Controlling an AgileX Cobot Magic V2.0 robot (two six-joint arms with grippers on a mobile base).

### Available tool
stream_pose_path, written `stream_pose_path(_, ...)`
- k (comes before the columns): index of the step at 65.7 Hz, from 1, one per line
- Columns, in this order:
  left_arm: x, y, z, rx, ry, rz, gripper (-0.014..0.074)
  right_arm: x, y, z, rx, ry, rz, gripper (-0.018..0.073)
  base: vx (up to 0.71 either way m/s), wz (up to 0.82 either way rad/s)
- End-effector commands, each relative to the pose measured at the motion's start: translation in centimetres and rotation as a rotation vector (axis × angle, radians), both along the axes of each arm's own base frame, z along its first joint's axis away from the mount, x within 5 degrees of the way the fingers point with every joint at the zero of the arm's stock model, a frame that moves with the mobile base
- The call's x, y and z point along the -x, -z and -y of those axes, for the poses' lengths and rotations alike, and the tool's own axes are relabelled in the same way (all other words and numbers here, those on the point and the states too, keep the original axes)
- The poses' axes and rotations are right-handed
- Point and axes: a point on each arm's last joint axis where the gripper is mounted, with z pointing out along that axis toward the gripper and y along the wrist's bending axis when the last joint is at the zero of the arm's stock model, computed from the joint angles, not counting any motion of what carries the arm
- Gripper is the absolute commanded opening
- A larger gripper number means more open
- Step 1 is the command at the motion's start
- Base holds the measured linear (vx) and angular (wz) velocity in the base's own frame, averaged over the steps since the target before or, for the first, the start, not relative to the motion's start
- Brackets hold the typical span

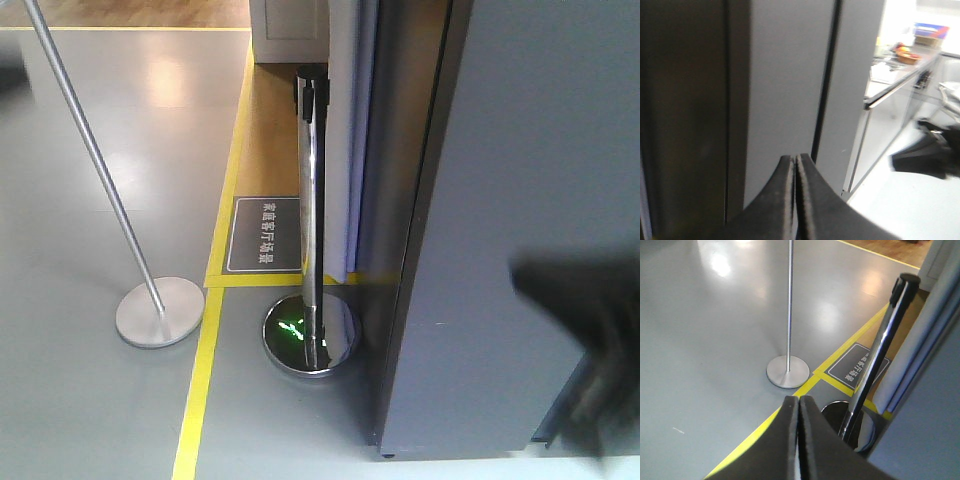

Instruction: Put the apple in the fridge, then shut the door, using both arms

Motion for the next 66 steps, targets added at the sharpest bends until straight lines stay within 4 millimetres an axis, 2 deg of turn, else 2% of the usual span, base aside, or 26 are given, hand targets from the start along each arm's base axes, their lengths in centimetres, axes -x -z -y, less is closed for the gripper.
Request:
stream_pose_path(1,0.8,3.4,-0.6,0.003,-0.132,-0.046,-0.0008,1.1,1.2,0.9,-0.059,0.025,0.087,-0.0006,0.00,0.00)
stream_pose_path(8,1.7,9.4,-1.1,0.031,-0.233,-0.163,-0.0008,2.5,3.7,1.7,-0.053,0.025,0.074,-0.0006,0.00,0.00)
stream_pose_path(15,2.8,14.4,-1.4,0.063,-0.307,-0.260,-0.0008,3.4,5.5,2.2,-0.058,0.024,0.064,-0.0006,0.00,0.00)
stream_pose_path(24,3.8,18.3,-1.4,0.126,-0.350,-0.347,-0.0008,3.9,6.3,2.4,-0.083,0.022,0.053,-0.0006,0.00,0.00)
stream_pose_path(31,4.2,19.2,-1.3,0.166,-0.350,-0.372,-0.0008,3.9,6.4,2.4,-0.080,0.021,0.047,-0.0006,0.00,0.00)
stream_pose_path(66,4.6,18.8,-0.5,0.220,-0.243,-0.387,-0.0008,3.9,6.4,2.4,-0.080,0.021,0.047,-0.0006,0.00,0.00)
